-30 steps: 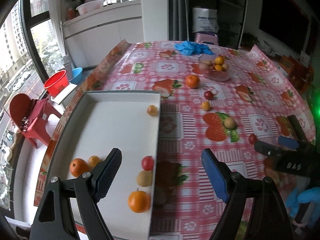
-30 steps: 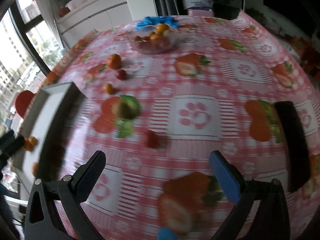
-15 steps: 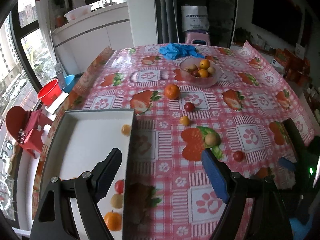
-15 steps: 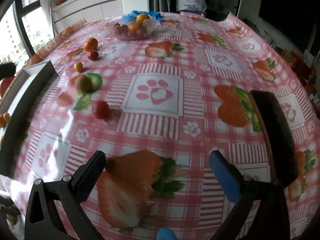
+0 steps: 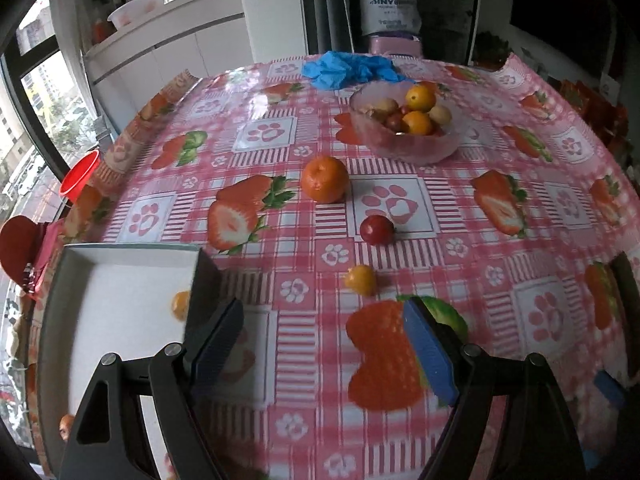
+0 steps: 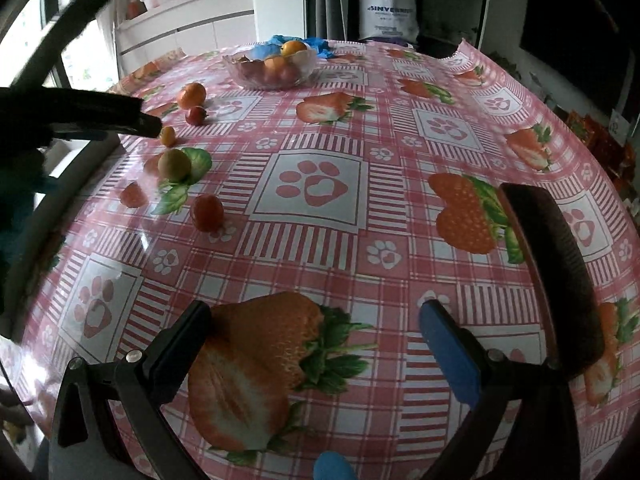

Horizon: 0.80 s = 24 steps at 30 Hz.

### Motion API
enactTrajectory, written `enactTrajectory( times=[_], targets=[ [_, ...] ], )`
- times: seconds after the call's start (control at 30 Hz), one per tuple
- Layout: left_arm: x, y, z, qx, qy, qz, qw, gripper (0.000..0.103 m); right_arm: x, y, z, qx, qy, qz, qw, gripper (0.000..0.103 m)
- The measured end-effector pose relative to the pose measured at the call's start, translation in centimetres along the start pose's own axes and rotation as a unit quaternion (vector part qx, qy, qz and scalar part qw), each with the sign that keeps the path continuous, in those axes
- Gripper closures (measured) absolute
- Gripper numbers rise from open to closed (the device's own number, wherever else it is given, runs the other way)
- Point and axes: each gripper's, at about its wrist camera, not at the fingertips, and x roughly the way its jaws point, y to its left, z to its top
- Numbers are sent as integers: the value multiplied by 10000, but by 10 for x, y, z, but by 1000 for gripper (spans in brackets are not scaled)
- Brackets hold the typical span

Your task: Organize fruits

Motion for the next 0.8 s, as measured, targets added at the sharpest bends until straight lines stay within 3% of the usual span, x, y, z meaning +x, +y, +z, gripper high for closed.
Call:
enactTrajectory(
  times=[0.33,0.4,0.5,0.6,0.67,0.8],
  targets=[
    [34,-7,9,-12,70,78,9999,21,0,-1,0,14,-12,11,10000,0],
    [38,-8,9,2,83,124,9999,33,0,-1,0,14,-12,12,10000,0],
    [41,-5,11,-144,78,-1,9999,38,0,-1,0,14,-12,11,10000,0],
    [40,-7,11,-112,80,-236,9996,56,0,-1,0,13,-11,11,10000,0],
    [39,-12,11,-5,70,-336,9994,75,0,-1,0,14,-12,13,10000,0],
    [35,-15,6,90,56,-367,9993,79,0,-1,0,13,-11,11,10000,0]
  ],
)
